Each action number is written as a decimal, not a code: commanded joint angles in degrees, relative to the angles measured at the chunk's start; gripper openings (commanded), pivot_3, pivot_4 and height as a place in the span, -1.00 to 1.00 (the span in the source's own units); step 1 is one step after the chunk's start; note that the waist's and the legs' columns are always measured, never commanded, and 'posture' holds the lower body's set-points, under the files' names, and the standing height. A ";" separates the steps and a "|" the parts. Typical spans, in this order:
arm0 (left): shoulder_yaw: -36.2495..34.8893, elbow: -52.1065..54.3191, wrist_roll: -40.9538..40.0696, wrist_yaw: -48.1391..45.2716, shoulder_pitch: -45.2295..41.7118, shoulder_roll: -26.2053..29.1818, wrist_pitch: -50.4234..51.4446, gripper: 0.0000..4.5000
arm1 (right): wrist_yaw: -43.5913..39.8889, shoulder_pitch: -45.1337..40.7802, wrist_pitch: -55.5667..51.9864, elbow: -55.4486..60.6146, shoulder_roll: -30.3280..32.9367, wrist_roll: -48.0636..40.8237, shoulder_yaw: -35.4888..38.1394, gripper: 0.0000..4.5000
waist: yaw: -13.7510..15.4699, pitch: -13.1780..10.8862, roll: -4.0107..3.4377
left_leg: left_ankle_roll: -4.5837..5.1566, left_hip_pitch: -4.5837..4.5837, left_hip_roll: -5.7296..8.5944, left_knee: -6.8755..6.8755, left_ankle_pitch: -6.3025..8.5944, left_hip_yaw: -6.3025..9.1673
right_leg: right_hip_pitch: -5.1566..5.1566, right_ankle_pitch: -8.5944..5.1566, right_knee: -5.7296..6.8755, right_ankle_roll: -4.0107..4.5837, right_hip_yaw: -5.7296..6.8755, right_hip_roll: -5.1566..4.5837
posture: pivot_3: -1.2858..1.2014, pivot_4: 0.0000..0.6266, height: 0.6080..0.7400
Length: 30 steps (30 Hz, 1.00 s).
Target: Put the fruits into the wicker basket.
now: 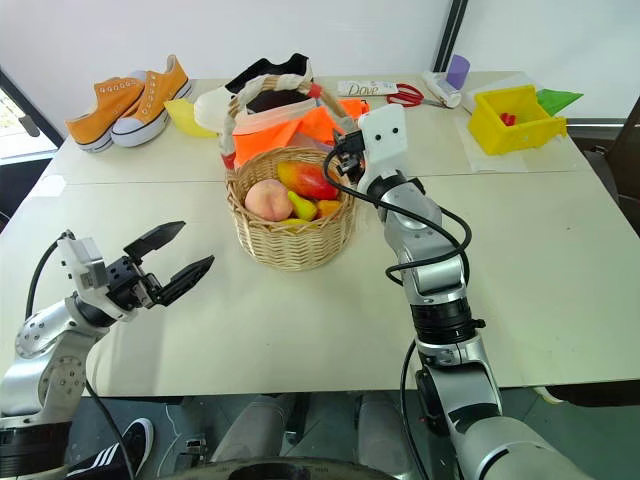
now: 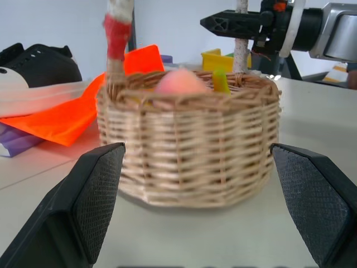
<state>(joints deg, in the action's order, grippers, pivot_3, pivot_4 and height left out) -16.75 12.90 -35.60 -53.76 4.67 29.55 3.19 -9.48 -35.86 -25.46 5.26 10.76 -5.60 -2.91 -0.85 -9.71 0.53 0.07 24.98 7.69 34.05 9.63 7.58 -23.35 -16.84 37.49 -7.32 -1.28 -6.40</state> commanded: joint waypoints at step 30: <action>3.68 -5.32 0.44 -5.70 -8.35 0.33 -0.22 1.00 | -8.07 9.66 15.58 -15.48 28.76 -1.89 24.80 -0.99 | 0.07 -0.01 -0.09 | 0.04 -0.06 -0.01 0.05 -0.03 -0.05 | 0.38 -0.01 0.02 0.01 0.02 -0.04 | 0.03 -0.52 1.00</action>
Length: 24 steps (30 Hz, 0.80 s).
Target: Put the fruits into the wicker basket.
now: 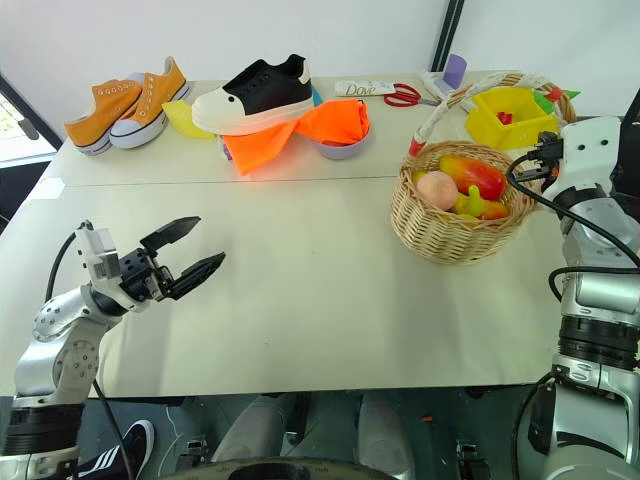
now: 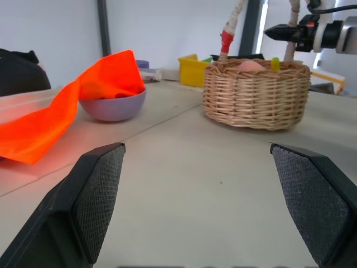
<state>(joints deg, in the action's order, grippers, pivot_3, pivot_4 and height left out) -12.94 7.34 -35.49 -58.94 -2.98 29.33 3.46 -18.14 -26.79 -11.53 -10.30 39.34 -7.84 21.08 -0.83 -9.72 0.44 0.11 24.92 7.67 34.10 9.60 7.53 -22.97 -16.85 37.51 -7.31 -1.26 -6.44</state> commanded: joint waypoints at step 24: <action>0.10 -2.24 1.24 2.33 -0.83 -1.19 -0.52 1.00 | 13.36 19.97 -2.88 34.82 -15.09 -8.83 11.80 0.99 | 0.27 0.01 -0.08 | -0.01 0.00 0.00 -0.07 0.01 0.10 | -0.12 -0.01 0.00 0.00 -0.02 0.00 | 0.03 -0.52 1.00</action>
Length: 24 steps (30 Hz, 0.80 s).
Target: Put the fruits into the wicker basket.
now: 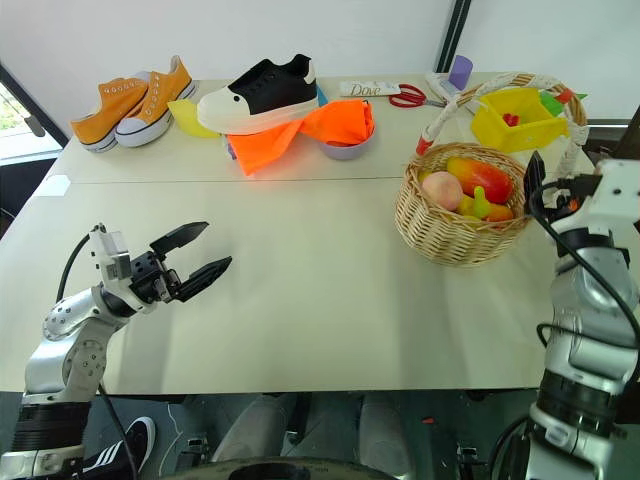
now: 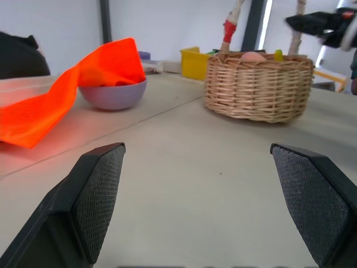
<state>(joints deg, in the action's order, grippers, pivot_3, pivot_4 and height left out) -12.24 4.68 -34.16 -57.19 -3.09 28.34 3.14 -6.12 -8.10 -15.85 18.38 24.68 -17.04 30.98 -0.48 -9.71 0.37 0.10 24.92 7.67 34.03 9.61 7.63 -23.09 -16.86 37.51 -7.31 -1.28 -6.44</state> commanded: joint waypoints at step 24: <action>-13.64 -5.42 8.47 25.15 -1.27 0.44 -2.06 1.00 | -38.77 -4.07 -6.22 2.90 6.47 -8.91 -36.31 0.99 | -0.19 0.02 0.14 | -0.09 -0.47 -0.09 -0.04 0.10 0.02 | 0.44 -0.04 -0.33 0.07 0.14 0.04 | 0.03 -0.52 1.00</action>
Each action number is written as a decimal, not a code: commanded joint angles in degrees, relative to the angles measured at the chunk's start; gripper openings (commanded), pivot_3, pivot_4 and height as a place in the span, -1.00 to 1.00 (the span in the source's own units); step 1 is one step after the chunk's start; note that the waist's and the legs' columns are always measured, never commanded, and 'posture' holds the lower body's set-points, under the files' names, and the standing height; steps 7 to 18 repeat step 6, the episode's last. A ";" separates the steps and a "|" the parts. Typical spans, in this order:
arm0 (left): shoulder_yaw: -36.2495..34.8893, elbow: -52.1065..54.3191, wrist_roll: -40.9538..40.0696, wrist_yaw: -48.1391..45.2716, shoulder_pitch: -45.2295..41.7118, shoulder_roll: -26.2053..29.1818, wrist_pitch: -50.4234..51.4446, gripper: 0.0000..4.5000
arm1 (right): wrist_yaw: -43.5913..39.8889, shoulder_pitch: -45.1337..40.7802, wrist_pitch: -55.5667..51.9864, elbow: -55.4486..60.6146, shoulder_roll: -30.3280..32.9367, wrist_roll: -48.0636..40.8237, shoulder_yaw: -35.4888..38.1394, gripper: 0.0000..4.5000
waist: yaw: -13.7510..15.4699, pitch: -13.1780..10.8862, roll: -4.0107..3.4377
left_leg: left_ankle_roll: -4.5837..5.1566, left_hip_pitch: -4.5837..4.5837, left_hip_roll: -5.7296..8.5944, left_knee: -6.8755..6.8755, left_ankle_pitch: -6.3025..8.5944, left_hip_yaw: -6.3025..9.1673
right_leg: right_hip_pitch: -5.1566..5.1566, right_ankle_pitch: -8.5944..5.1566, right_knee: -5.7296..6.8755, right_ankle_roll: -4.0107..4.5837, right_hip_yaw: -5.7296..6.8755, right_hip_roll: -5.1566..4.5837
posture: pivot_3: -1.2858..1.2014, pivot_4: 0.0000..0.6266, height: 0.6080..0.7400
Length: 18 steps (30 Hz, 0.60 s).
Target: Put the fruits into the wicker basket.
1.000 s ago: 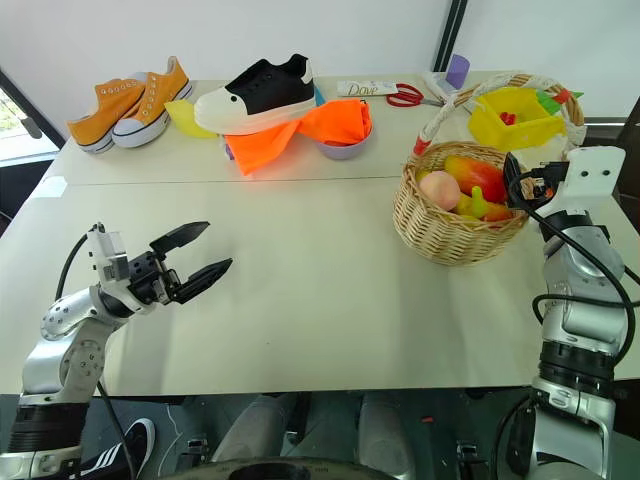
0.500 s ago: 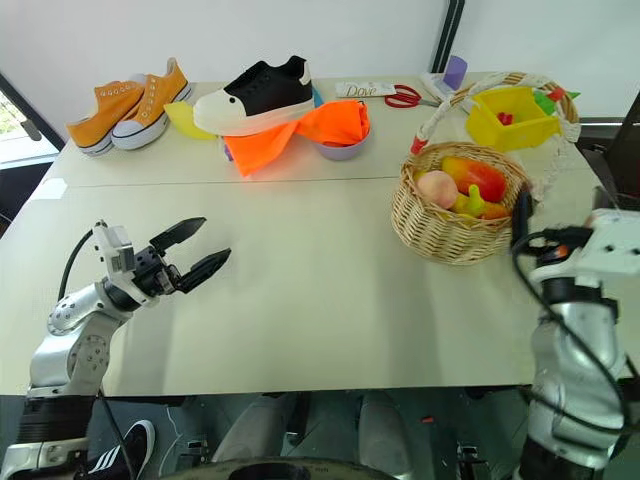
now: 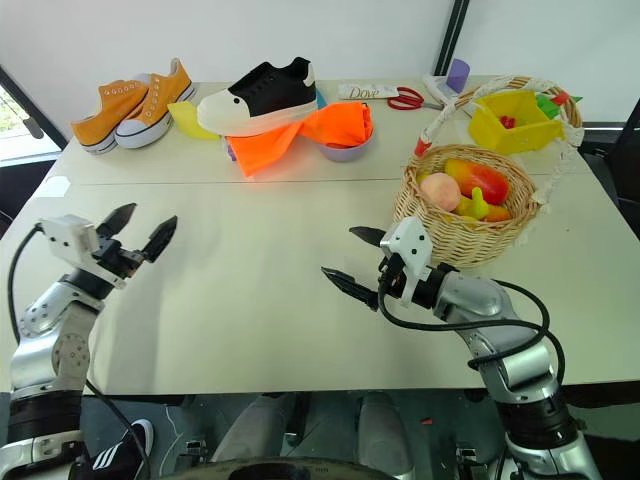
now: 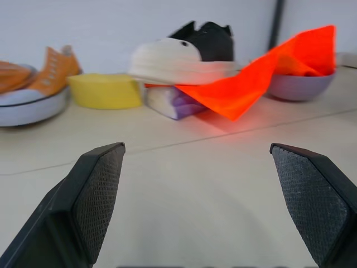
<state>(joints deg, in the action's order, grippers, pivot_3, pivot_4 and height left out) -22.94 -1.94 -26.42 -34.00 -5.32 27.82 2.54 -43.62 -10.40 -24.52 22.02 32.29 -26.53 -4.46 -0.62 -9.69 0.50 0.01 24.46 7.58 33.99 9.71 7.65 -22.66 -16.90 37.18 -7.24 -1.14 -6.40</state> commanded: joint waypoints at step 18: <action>-3.90 3.77 1.17 4.21 4.78 0.75 -0.52 1.00 | -2.29 -1.85 3.39 -2.07 -2.73 2.11 -2.63 0.99 | 0.05 0.00 0.01 | -0.02 0.01 0.01 -0.03 0.01 0.00 | -0.02 0.01 -0.01 -0.02 -0.02 -0.01 | 0.03 -0.52 1.00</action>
